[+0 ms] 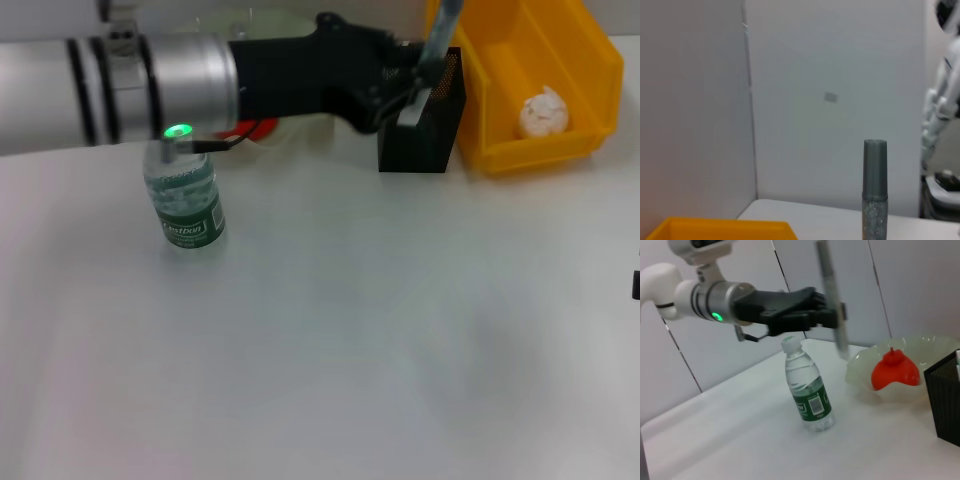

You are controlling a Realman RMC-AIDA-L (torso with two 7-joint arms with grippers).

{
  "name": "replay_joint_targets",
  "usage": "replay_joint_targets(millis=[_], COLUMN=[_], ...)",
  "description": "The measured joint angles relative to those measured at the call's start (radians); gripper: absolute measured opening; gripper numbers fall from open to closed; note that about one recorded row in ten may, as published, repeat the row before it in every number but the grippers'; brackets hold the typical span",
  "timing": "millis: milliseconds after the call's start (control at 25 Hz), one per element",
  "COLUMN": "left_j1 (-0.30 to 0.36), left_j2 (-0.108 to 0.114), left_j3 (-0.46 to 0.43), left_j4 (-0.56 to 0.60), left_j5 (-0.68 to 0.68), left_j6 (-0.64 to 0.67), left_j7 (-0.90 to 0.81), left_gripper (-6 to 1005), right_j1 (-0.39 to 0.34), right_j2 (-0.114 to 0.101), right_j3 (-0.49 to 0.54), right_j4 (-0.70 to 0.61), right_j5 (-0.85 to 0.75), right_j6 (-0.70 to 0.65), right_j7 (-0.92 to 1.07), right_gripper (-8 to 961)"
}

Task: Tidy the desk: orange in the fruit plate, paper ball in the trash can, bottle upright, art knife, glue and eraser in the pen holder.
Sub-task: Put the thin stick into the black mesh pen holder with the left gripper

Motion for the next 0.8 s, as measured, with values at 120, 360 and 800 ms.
replay_joint_targets(millis=[120, 360, 800], left_j1=[-0.051, -0.098, -0.222], left_j2=[-0.001, -0.003, -0.003], left_j3=[0.119, 0.282, 0.434], left_j4=[-0.076, -0.099, -0.220], left_j5=[-0.109, -0.243, -0.444], left_j6=[-0.183, -0.470, -0.784], left_j7=[0.010, 0.003, 0.013], left_gripper=[149, 149, 146], right_j1=[-0.001, 0.019, 0.031], right_j2=[-0.005, -0.017, 0.008], right_j3=[-0.003, -0.011, -0.010], right_j4=[-0.010, -0.011, -0.049], right_j5=[-0.007, -0.026, -0.037], right_j6=[0.002, 0.010, 0.003], right_j7=[0.000, -0.002, -0.005], right_gripper=[607, 607, 607])
